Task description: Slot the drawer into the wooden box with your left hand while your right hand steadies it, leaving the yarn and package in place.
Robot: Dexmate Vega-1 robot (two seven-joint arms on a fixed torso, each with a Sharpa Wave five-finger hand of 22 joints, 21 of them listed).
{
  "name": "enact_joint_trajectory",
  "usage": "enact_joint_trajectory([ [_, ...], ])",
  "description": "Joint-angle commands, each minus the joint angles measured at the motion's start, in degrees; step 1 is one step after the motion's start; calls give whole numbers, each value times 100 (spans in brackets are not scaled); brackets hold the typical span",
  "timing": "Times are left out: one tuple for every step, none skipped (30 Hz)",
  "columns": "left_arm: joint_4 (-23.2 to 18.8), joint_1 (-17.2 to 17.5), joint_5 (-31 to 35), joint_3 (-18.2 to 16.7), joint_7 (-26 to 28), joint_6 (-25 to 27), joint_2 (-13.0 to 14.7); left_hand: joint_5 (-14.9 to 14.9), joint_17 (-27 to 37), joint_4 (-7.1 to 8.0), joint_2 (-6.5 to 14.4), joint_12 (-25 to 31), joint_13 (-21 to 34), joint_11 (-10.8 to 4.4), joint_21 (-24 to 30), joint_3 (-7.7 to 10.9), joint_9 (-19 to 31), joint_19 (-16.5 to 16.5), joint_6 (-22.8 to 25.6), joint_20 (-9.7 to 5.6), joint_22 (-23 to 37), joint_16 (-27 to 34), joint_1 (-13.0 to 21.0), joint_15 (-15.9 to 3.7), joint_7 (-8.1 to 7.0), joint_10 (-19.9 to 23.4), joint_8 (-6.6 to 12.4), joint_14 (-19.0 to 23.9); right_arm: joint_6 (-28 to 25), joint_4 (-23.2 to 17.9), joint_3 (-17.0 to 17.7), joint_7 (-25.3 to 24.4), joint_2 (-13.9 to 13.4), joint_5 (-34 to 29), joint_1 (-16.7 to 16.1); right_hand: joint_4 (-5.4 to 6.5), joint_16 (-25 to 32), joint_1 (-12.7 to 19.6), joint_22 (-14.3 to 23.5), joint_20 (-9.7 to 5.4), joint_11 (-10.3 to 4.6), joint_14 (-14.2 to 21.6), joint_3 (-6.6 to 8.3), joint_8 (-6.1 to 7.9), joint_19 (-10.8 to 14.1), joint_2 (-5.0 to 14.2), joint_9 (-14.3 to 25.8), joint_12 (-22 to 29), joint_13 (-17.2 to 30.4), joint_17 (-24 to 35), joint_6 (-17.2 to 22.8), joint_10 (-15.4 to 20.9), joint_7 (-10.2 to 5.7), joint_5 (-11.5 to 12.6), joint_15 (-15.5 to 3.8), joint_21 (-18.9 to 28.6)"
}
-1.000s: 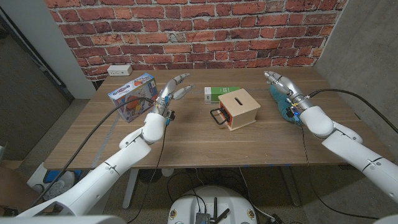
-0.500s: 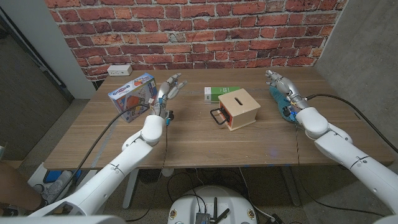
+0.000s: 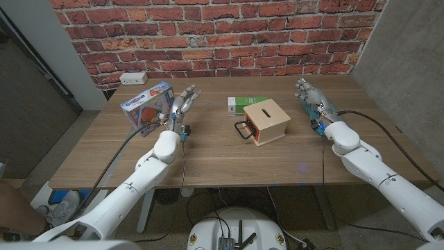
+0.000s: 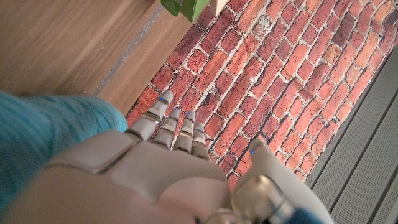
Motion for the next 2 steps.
enact_joint_trajectory([
  [430,27,-441,-28,-146,-440,-127,-13,3,8,-2,-5,3,16,-13,39,14,-80,-229,-686,7,11,-110,-121,37,-118,-14,-101,242,478,-20,327,457,831,132,49,-14,-69,24,-138,5,-43,7,-29,-65,195,18,-4,0,-1,-72,-46,7,41,7,-10],
  [438,60,-463,-34,-123,-460,-143,-13,3,7,-1,-5,3,19,-14,41,14,-89,-230,-687,7,11,-113,-120,41,-125,-11,-105,267,565,-25,370,520,914,151,55,-13,-73,25,-139,9,-43,4,-26,-69,194,18,-3,-1,-3,-80,-49,7,42,27,-8],
])
